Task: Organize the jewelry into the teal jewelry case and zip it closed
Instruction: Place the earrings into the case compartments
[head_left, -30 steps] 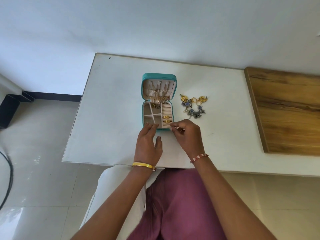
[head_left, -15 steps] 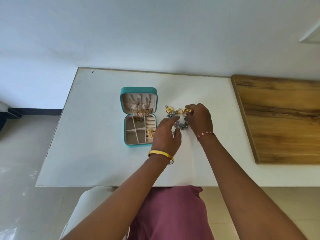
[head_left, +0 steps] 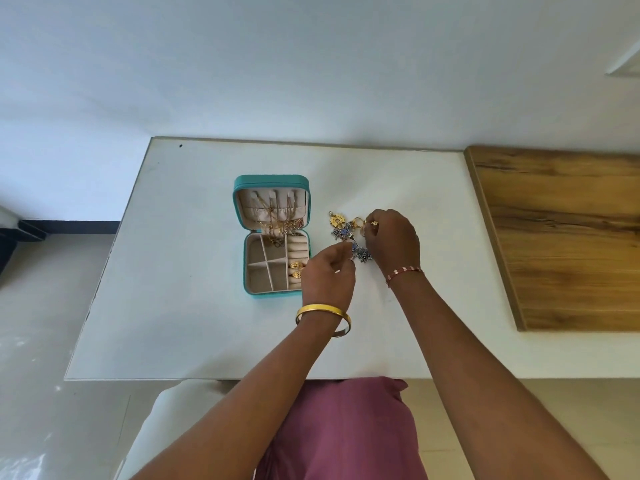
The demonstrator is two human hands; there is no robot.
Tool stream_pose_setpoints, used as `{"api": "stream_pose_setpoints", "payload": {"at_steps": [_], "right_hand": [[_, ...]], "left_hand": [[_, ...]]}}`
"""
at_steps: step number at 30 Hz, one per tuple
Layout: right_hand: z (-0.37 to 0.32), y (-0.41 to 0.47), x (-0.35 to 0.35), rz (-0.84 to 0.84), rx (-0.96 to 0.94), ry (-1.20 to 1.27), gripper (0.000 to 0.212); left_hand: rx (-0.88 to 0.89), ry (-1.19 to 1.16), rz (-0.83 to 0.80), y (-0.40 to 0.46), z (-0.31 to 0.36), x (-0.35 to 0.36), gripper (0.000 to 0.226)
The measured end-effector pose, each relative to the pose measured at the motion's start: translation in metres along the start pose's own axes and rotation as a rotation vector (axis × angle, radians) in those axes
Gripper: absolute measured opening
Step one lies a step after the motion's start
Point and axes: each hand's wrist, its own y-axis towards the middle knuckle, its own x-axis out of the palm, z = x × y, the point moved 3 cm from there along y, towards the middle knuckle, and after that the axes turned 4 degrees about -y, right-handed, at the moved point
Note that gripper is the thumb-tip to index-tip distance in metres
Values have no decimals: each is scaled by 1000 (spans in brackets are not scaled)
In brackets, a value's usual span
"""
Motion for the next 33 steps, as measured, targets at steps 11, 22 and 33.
{"api": "stream_pose_setpoints", "payload": {"at_steps": [11, 22, 33], "right_hand": [[-3, -13, -14, 210, 43, 321, 8], [-22, -45, -29, -64, 82, 821, 11], [-16, 18, 8, -118, 26, 6, 35]], "left_hand": [[-21, -30, 44, 9, 3, -11, 27], [-87, -211, 76, 14, 1, -13, 17], [-198, -352, 85, 22, -12, -21, 17]]}}
